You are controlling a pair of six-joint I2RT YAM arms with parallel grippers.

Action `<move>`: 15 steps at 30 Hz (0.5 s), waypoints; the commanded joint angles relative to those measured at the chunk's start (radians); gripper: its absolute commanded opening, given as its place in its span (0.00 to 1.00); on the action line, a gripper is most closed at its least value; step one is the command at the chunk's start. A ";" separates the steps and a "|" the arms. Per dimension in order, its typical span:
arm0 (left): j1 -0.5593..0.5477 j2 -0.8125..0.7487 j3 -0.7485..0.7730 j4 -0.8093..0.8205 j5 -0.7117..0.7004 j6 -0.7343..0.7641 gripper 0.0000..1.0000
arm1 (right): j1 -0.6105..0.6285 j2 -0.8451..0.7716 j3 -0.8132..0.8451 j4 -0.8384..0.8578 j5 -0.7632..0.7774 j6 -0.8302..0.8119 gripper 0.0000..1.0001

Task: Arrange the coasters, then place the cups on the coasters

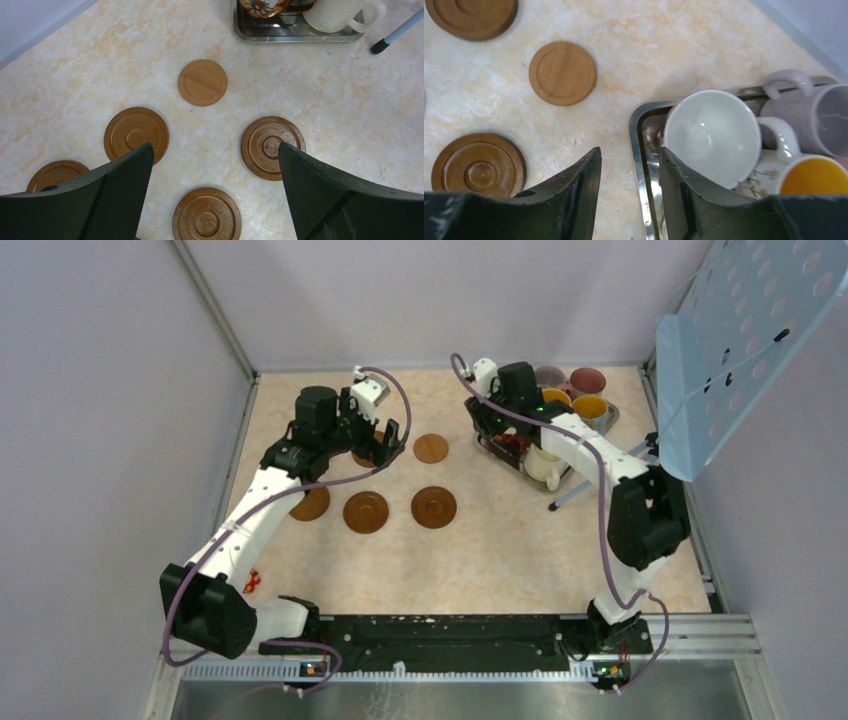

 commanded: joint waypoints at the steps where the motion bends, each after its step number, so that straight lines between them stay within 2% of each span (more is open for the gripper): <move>1: 0.009 -0.037 -0.001 0.037 0.017 -0.017 0.99 | 0.003 -0.043 0.005 -0.050 0.103 0.087 0.45; 6: 0.016 -0.047 0.002 0.029 0.011 -0.016 0.99 | -0.009 -0.046 -0.027 -0.092 0.188 0.092 0.45; 15: 0.035 -0.066 -0.012 0.019 0.011 -0.014 0.99 | -0.063 0.009 -0.020 -0.119 0.202 0.120 0.45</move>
